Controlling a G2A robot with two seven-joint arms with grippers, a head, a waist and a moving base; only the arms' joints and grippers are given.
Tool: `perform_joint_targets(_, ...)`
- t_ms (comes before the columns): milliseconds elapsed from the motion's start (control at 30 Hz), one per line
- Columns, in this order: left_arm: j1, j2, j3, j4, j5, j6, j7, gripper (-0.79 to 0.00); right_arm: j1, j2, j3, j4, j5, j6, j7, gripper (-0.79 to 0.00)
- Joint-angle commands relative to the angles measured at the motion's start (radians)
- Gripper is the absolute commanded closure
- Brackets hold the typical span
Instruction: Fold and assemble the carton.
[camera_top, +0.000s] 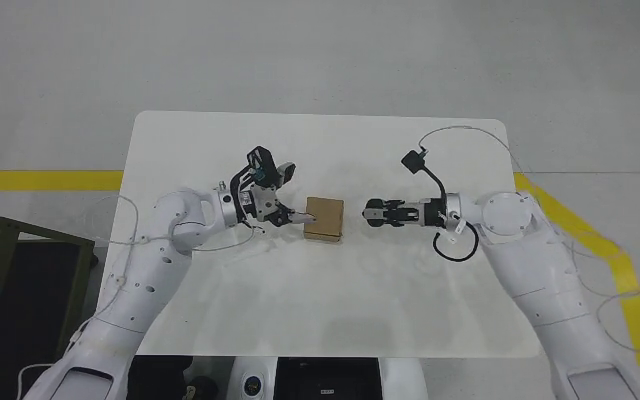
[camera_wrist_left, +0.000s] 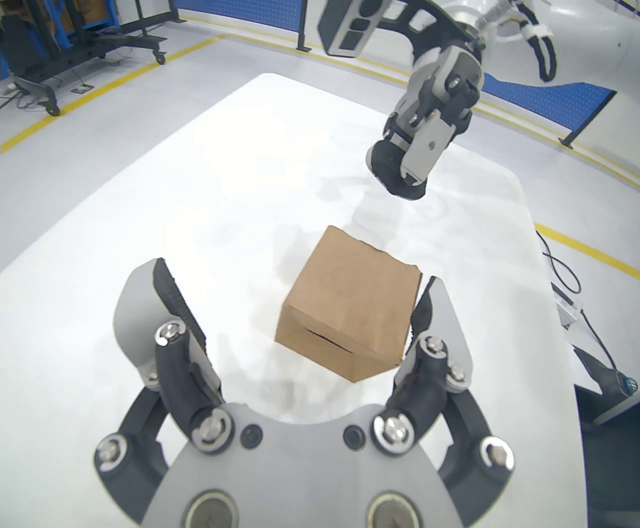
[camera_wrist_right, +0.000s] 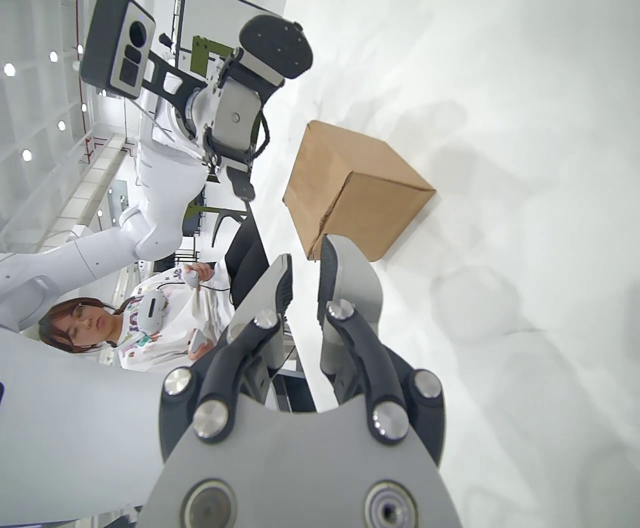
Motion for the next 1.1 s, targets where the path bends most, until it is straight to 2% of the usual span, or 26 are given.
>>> perform_joint_targets(0, 0.003, 0.003, -0.024, -0.004, -0.025, 0.035, -0.011, -0.785, -0.008, 0.008, 0.031, -0.010, -0.023, -0.041, -0.021, -0.314)
perform_joint_targets(33, 0.004, 0.005, -0.037, -0.007, -0.045, 0.055, -0.017, -0.785, -0.014, 0.012, 0.047, -0.015, -0.037, -0.062, -0.031, -0.372)
perform_joint_targets(67, 0.002, 0.007, -0.048, -0.016, -0.045, 0.066, -0.030, -0.785, -0.019, 0.017, 0.064, -0.019, -0.056, -0.081, -0.043, -0.548)
perform_joint_targets(100, 0.003, 0.009, -0.059, -0.021, -0.048, 0.075, -0.038, -0.785, -0.025, 0.021, 0.081, -0.023, -0.075, -0.100, -0.057, -0.785)
perform_joint_targets(500, -0.033, 0.035, -0.194, -0.021, -0.115, 0.133, -0.130, -0.785, -0.071, 0.063, 0.286, -0.022, -0.378, -0.303, -0.360, -0.785)
perform_joint_targets(733, -0.070, 0.045, -0.235, 0.006, -0.132, 0.142, -0.159, -0.785, -0.059, 0.082, 0.373, -0.057, -0.587, -0.341, -0.502, -0.785)
perform_joint_targets(933, -0.102, 0.052, -0.244, 0.028, -0.196, 0.144, -0.248, -0.785, -0.022, 0.093, 0.402, -0.063, -0.703, -0.347, -0.553, -0.785)
perform_joint_targets(1067, -0.118, 0.056, -0.252, 0.030, -0.211, 0.162, -0.263, -0.785, 0.014, 0.099, 0.406, -0.062, -0.771, -0.344, -0.577, -0.785)
